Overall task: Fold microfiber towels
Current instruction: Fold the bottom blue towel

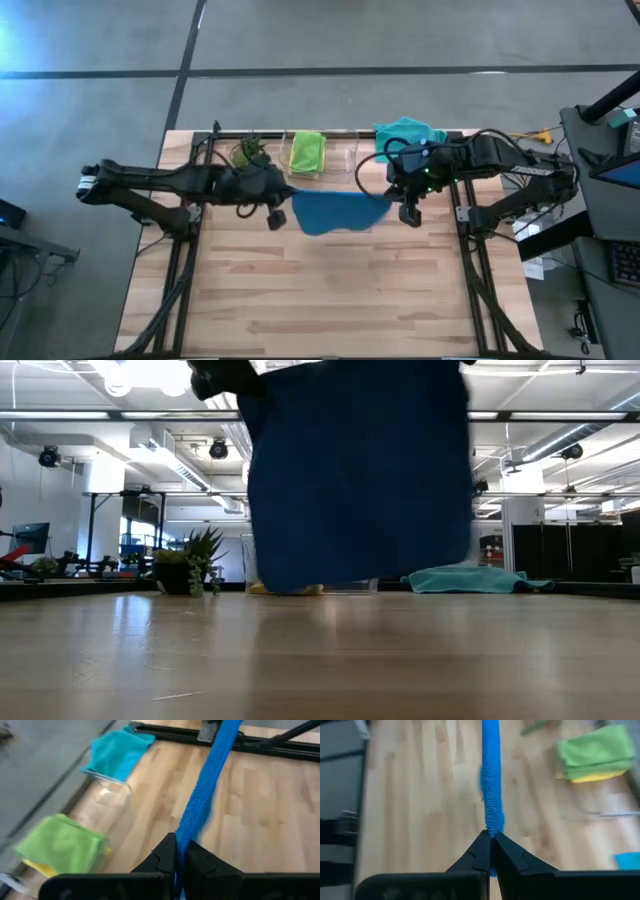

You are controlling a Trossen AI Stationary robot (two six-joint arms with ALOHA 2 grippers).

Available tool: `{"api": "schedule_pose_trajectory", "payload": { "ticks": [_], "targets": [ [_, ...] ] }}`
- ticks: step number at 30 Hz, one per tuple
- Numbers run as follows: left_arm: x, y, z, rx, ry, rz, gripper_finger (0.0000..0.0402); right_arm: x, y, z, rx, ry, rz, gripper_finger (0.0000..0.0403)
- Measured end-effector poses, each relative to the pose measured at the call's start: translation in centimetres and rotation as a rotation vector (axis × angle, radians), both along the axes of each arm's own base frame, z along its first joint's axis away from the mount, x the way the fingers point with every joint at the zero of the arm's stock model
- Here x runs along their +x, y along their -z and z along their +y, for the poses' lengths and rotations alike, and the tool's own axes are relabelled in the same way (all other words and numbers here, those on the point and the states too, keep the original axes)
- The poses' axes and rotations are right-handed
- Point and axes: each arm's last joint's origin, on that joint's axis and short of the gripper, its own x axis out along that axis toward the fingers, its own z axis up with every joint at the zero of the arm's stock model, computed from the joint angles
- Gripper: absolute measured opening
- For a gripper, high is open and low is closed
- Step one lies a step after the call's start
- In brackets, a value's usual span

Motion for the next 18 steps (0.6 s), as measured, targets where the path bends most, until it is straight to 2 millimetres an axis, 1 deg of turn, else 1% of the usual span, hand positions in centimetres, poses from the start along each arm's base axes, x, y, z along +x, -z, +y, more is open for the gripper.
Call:
{"api": "schedule_pose_trajectory", "payload": {
  "ticks": [6,10,12,15,18],
  "targets": [
    [-0.3,-0.4,2.4,0.077,-0.054,0.017,0.0000,0.9,0.8,-0.7,-0.276,0.017,0.053,0.0009],
    [-0.5,-1.1,3.8,0.136,-0.076,0.021,0.0000,1.4,1.3,-1.2,-0.462,0.057,0.101,0.0009],
    [-0.6,-1.6,4.2,0.155,-0.083,0.015,0.0000,1.5,1.4,-1.4,-0.528,0.079,0.123,0.0009],
    [-0.8,-2.1,4.3,0.148,-0.087,0.001,0.0000,1.5,1.4,-1.4,-0.539,0.105,0.122,0.0009],
    [-1.1,-1.9,3.7,0.059,-0.062,0.016,0.0000,1.6,1.7,-0.8,-0.472,0.133,0.105,0.0009]
  ]
}}
